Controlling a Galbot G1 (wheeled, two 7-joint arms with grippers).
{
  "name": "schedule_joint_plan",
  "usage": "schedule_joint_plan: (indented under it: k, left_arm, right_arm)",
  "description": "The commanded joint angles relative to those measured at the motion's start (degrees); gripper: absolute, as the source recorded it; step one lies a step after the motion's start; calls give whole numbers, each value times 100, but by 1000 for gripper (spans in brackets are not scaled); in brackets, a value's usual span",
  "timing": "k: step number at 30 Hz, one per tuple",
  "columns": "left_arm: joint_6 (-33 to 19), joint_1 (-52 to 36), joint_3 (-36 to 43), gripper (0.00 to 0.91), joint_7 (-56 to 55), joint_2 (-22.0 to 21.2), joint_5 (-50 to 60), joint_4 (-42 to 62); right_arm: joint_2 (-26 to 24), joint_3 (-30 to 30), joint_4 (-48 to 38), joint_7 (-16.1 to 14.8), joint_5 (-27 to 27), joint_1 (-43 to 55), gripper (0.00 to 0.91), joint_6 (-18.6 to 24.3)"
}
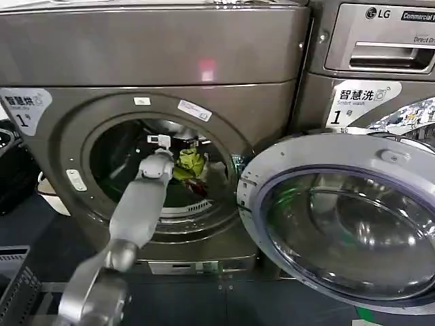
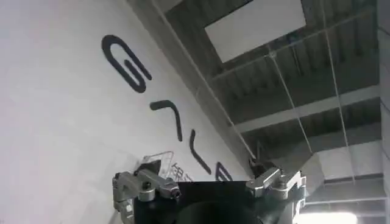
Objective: Grasp the clothes from the dryer.
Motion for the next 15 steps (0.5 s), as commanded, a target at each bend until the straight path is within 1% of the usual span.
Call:
schedule_joint_plan:
  k: [1, 2, 5, 7, 9, 15]
  left_arm:
    - [-320, -657, 1119, 907, 2122, 11, 1300, 930]
    - [-397, -699, 1191, 907, 2310, 11, 1598, 1019]
    - [-618, -775, 1367, 907, 2717, 66, 1708, 1199]
    - [-796, -804, 1626, 907, 3194, 121, 2057, 1235]
    - [-830, -847, 1798, 907, 3530, 165, 2296, 1241]
    - [-951, -1073, 2238, 907, 3709, 235, 2783, 1380]
  right_arm:
    - [0, -14, -21, -13, -14, 18, 907, 4]
    - [4, -20, -32, -19, -39, 28, 907, 6]
    - [28, -58, -67, -33, -106, 48, 907, 23]
    - [30, -79, -62, -33, -109, 73, 907, 22]
    - [33, -113, -38, -34, -119, 91, 907, 22]
    - [34, -137, -44, -31, -120, 103, 907, 24]
